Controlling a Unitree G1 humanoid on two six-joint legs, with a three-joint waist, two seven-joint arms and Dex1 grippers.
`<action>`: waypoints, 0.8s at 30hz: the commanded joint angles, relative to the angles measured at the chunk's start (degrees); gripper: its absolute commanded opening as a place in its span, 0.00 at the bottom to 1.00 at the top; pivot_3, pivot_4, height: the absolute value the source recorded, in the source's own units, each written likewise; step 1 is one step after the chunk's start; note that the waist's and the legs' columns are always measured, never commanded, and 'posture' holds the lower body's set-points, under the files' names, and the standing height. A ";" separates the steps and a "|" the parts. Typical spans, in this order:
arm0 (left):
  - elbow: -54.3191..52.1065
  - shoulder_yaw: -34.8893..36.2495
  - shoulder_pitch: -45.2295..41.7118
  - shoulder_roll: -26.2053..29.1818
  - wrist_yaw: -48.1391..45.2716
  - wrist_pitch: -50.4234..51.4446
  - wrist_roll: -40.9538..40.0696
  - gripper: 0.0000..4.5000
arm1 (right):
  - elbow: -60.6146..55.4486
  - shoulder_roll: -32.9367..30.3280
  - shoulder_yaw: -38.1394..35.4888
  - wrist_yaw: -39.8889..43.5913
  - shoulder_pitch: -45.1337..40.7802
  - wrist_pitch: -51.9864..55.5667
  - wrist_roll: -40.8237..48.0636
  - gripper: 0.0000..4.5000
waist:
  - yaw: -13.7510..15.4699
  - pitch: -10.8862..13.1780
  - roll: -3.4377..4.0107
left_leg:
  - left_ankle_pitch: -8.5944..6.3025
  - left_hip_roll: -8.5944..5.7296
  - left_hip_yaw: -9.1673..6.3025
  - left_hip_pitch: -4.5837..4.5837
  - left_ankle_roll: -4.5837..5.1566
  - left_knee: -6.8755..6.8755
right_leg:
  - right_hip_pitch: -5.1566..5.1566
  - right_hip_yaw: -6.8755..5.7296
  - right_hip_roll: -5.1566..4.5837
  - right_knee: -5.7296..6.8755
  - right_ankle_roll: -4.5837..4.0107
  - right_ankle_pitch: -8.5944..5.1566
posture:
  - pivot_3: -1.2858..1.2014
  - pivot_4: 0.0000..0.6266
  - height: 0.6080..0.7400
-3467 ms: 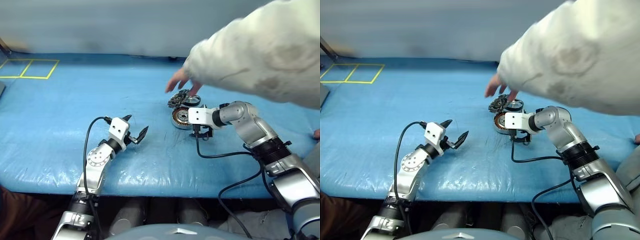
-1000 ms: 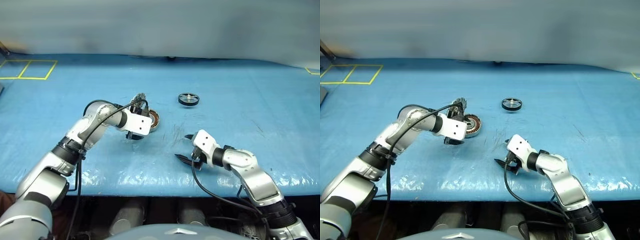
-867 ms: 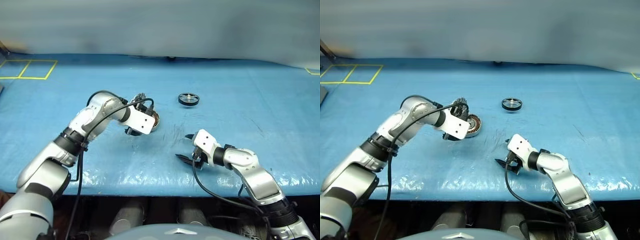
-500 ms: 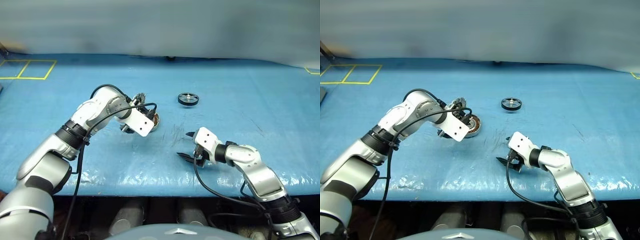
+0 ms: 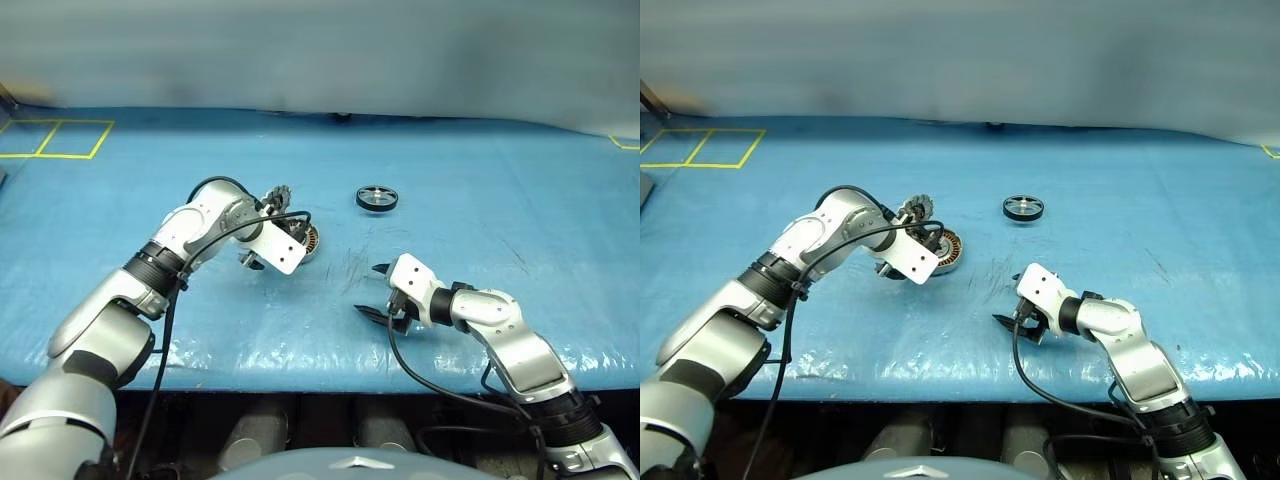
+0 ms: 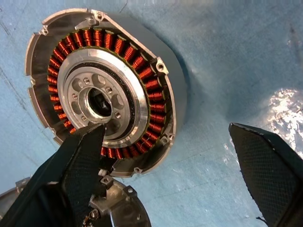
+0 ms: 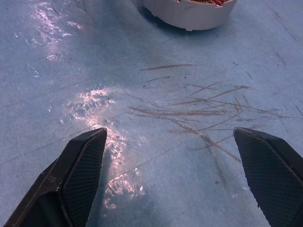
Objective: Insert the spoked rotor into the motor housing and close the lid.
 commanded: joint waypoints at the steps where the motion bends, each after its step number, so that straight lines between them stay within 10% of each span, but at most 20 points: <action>1: 0.95 -0.23 -1.16 -0.90 0.57 -0.87 0.67 1.00 | -1.18 -0.50 -0.32 -0.04 -0.58 -0.37 0.35 0.99 | -0.01 0.00 0.00 | 0.00 0.00 0.00 0.00 0.00 0.00 | 0.00 0.00 0.00 0.00 0.00 0.00 | 0.52 0.24 1.00; 24: -2.24 -0.10 -1.14 -1.38 -0.30 -0.26 2.63 1.00 | -0.18 -0.64 -0.17 -0.14 -0.68 -0.68 -0.10 0.99 | -0.05 0.00 0.00 | 0.00 0.00 0.00 0.00 0.00 0.04 | 0.01 0.00 0.00 0.02 0.01 0.02 | 0.52 0.24 1.00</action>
